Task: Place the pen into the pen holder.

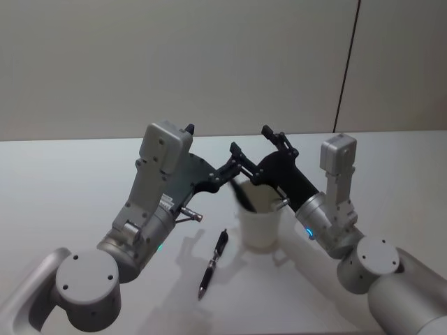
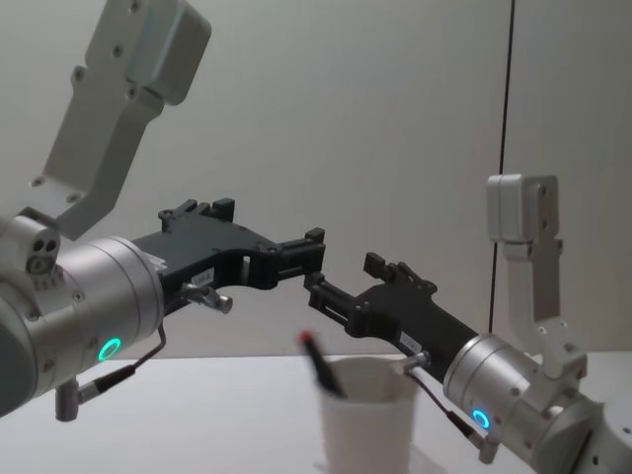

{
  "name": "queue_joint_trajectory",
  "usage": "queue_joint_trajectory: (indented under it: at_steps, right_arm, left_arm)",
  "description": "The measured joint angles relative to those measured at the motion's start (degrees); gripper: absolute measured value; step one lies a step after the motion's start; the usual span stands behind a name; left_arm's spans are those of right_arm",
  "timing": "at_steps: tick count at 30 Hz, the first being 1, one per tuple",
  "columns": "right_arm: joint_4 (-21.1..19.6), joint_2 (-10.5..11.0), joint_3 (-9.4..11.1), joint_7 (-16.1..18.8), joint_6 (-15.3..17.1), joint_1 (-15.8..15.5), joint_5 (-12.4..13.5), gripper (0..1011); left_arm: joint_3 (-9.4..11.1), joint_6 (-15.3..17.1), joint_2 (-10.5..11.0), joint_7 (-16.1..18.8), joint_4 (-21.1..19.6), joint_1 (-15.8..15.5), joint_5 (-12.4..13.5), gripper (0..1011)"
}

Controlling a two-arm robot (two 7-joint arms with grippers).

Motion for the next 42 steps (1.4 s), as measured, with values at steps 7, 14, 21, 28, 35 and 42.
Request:
queue_joint_trajectory:
  at_steps: [7, 14, 21, 28, 35, 42]
  right_arm:
    - [-1.5, 0.2, 0.4, 0.1, 0.6, -0.6, 0.6, 1000]
    - [-7.7, 1.2, 0.9, -0.5, 3.2, -3.5, 1.2, 1001]
    - [-15.6, 2.5, 1.4, -2.5, 6.8, -7.3, 1.7, 1001]
    - [-24.3, 4.1, 2.0, -6.3, 11.3, -11.5, 1.9, 1002]
    - [-32.8, 5.9, 3.0, -11.6, 16.7, -15.9, 1.8, 1001]
    - [-40.3, 7.9, 4.1, -16.6, 21.8, -20.2, 1.4, 1001]
  left_arm:
    - [0.0, 0.0, 0.0, 0.0, 0.0, 0.0, 0.0, 1000]
    - [0.0, 0.0, 0.0, 0.0, 0.0, 0.0, 0.0, 1000]
    - [0.0, 0.0, 0.0, 0.0, 0.0, 0.0, 0.0, 1000]
    - [0.0, 0.0, 0.0, 0.0, 0.0, 0.0, 0.0, 1000]
    - [0.0, 0.0, 0.0, 0.0, 0.0, 0.0, 0.0, 1000]
    - [0.0, 0.0, 0.0, 0.0, 0.0, 0.0, 0.0, 1000]
